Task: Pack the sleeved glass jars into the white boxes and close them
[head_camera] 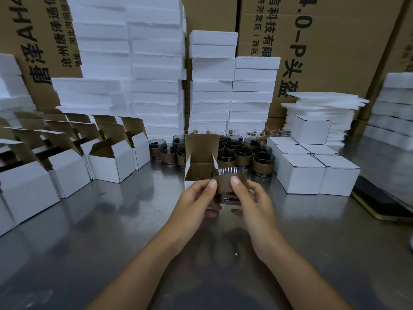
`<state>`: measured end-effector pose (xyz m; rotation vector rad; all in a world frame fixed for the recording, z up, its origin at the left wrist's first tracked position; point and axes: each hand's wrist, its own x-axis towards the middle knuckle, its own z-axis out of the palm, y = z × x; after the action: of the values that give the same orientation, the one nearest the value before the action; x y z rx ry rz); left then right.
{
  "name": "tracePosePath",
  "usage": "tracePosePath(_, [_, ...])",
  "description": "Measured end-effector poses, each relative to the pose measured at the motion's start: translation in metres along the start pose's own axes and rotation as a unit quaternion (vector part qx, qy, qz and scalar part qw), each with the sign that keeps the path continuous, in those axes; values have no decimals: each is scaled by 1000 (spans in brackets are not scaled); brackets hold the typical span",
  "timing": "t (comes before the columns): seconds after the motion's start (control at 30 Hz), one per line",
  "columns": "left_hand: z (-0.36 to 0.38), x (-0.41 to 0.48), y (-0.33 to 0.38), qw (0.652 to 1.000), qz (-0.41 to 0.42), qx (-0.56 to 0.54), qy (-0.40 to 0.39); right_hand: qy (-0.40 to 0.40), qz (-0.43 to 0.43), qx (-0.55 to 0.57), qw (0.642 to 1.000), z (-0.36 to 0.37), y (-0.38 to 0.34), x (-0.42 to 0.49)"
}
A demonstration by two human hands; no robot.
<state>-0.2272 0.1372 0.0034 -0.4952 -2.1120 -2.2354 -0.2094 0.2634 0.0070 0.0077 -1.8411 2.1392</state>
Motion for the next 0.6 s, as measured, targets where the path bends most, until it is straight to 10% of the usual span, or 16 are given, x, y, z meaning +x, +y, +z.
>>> tracePosePath(0.6, [3, -4, 8, 1000, 14, 10, 15, -54, 122, 106, 985, -1, 1, 6])
